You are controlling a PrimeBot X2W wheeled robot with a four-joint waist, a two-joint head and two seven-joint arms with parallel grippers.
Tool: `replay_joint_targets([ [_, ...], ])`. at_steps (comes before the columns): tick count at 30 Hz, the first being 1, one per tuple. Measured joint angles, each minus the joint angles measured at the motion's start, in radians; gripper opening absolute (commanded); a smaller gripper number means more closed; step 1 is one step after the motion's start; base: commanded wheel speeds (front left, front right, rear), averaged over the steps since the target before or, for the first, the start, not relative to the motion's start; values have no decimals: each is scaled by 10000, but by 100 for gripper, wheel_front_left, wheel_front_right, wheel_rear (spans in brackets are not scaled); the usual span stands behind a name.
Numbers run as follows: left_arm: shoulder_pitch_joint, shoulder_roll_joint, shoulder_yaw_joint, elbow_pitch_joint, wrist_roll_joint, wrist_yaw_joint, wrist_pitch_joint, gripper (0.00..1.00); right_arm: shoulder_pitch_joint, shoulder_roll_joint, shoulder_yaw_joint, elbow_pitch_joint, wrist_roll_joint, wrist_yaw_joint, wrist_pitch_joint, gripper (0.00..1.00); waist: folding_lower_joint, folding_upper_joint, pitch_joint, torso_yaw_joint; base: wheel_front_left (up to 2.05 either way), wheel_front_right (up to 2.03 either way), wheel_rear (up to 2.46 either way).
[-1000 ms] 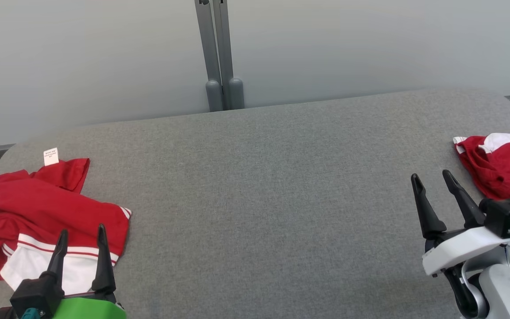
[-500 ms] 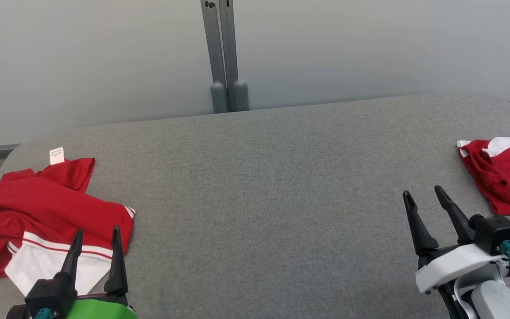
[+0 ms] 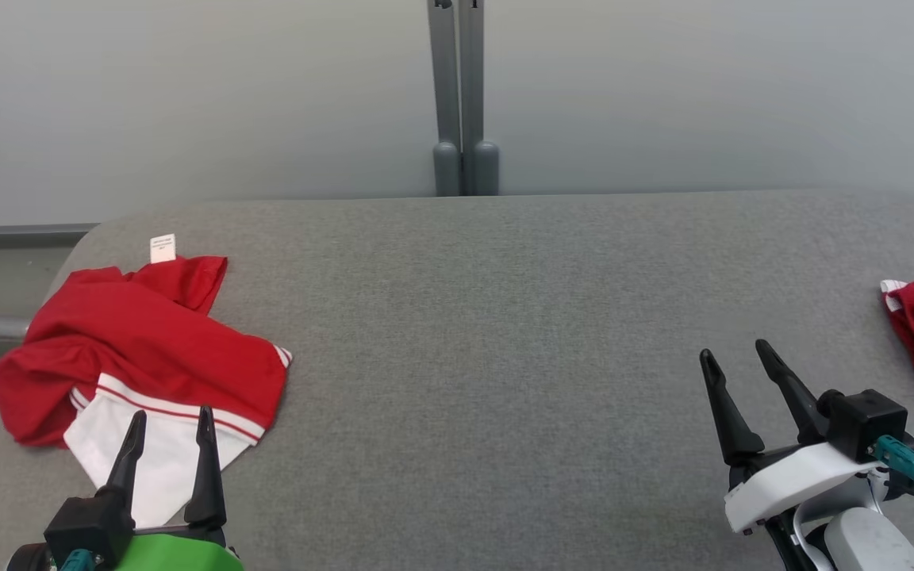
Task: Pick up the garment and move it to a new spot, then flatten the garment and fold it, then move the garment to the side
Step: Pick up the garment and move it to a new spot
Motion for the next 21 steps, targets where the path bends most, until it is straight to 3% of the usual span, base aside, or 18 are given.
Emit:
replay_joint_targets([
  [13,17,151,142,159,-29,17,0,100,21,322,447,4,155,0,0,100,0,0,-56,2131,0,0,0],
  [21,26,228,190,132,-119,94,2,100,-9,387,512,-73,173,0,-2,100,0,0,-40,3101,0,0,0],
])
